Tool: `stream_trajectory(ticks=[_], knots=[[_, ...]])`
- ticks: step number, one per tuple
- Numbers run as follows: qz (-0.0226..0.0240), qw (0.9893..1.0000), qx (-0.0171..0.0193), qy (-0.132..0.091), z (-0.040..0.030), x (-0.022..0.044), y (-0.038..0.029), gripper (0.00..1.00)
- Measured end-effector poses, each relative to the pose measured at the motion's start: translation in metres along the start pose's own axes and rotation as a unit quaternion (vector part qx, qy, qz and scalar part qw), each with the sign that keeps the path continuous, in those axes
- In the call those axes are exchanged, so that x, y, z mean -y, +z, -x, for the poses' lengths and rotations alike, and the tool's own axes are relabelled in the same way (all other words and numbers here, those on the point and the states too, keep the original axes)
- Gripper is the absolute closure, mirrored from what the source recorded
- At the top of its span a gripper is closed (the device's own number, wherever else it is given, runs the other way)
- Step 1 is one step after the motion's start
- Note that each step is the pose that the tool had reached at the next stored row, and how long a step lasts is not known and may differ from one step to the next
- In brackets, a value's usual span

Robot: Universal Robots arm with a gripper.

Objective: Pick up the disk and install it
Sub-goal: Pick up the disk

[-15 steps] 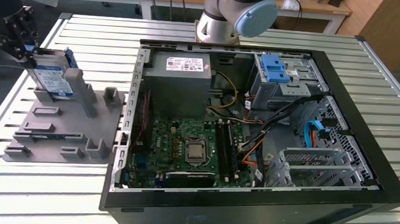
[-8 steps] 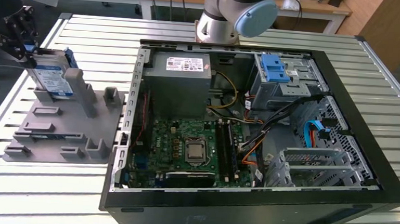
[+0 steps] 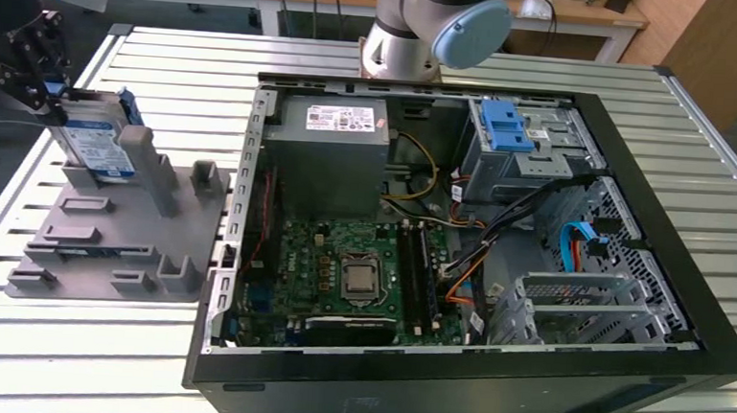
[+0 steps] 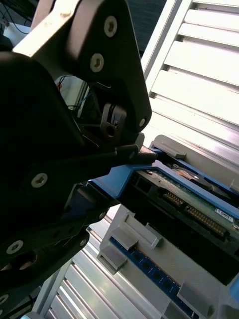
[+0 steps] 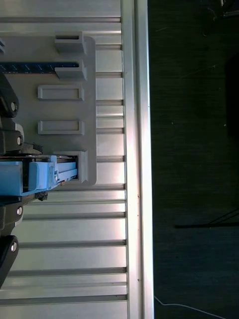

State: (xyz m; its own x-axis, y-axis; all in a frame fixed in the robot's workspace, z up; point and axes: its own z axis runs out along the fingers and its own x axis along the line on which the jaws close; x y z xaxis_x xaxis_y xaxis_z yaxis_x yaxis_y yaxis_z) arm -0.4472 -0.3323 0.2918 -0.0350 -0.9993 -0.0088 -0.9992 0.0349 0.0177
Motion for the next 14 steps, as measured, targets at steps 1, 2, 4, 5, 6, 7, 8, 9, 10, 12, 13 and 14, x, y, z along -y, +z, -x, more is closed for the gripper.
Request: stream_trajectory(ticks=[1, 2, 4, 5, 6, 7, 8, 9, 10, 12, 13, 14], knots=[[0.0001, 1.0000, -0.0001, 0.000, 0.0000, 0.0000, -0.0004, 0.64], [0.0002, 1.0000, -0.0001, 0.000, 0.0000, -0.0001, -0.0009, 0.64], [0.0001, 1.0000, 0.0000, 0.000, 0.0000, -0.0001, -0.0023, 0.64], [0.0001, 1.0000, 0.0000, 0.000, 0.0000, -0.0001, -0.0032, 0.64], [0.0001, 1.0000, -0.0001, 0.000, 0.0000, -0.0001, -0.0042, 0.64], [0.0001, 1.0000, -0.0001, 0.000, 0.0000, -0.0001, -0.0052, 0.64], [0.0000, 1.0000, 0.0000, 0.000, 0.0000, -0.0001, -0.0061, 0.64], [0.0000, 1.0000, 0.0000, 0.000, 0.0000, -0.0002, -0.0069, 0.64], [0.0000, 1.0000, 0.0000, 0.000, 0.0001, -0.0002, -0.0073, 0.64], [-0.0001, 1.0000, 0.0000, 0.000, 0.0001, -0.0002, -0.0073, 0.64], [0.0000, 1.0000, 0.0000, 0.000, 0.0000, -0.0001, -0.0073, 0.64], [0.0001, 1.0000, 0.0000, 0.000, 0.0001, -0.0002, -0.0074, 0.64]])
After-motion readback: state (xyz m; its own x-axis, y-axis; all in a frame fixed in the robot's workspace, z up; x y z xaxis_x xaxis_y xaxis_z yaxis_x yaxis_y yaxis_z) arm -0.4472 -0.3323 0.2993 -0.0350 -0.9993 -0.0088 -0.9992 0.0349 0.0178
